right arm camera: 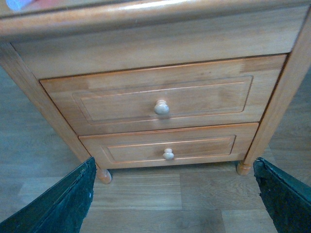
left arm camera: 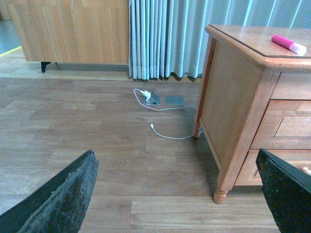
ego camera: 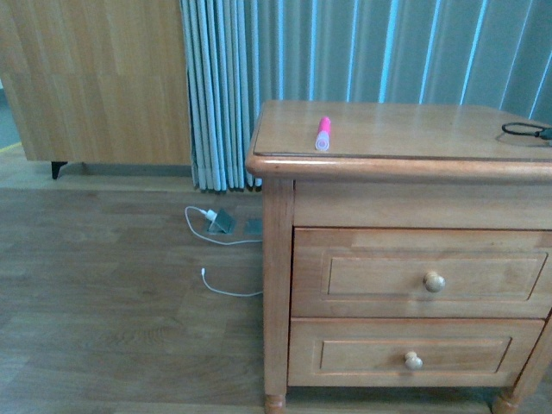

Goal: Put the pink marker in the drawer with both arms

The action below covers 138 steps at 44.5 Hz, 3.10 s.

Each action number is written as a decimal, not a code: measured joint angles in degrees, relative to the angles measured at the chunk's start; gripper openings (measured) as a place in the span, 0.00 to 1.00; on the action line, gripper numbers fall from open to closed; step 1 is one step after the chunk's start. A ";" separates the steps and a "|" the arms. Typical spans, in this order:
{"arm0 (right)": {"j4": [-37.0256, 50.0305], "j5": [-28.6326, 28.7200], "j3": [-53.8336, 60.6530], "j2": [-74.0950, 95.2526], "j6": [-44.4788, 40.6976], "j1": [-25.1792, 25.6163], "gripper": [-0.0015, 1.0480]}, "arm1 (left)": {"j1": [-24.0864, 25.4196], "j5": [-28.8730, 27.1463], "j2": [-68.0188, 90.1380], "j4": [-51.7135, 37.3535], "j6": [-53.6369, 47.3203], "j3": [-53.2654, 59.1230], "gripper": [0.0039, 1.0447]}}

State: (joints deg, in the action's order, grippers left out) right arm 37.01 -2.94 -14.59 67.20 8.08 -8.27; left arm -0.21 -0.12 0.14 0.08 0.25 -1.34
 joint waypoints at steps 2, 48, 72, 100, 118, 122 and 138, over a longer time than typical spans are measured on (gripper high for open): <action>2.16 -0.39 -2.23 6.14 -0.81 -0.68 0.92 | 0.00 -0.02 0.00 0.00 0.00 0.00 0.94; 10.21 -1.20 -42.84 59.93 1.18 -2.89 0.92 | 0.00 0.00 0.00 0.00 0.00 0.00 0.94; 10.21 -1.07 -45.59 63.43 -0.57 -1.14 0.92 | 0.00 -0.02 0.00 0.00 0.00 0.00 0.94; 11.39 -2.82 -45.40 63.67 -1.64 0.02 0.22 | 0.00 -0.02 0.00 0.00 0.00 0.00 0.94; 12.37 -1.75 -43.41 63.30 -1.18 0.42 0.21 | 0.00 0.00 0.00 0.00 0.00 0.00 0.94; 13.75 -0.70 -41.70 62.75 -1.18 0.68 0.21 | 0.00 -0.02 0.00 0.00 0.00 0.00 0.94; 20.70 2.36 -25.27 55.06 0.37 1.03 0.20 | 0.00 0.00 0.00 0.00 0.00 0.00 0.94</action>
State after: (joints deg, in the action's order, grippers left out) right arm 57.71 -0.58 -39.86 122.26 8.45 -7.25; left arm -0.21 -0.12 0.14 0.08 0.25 -1.34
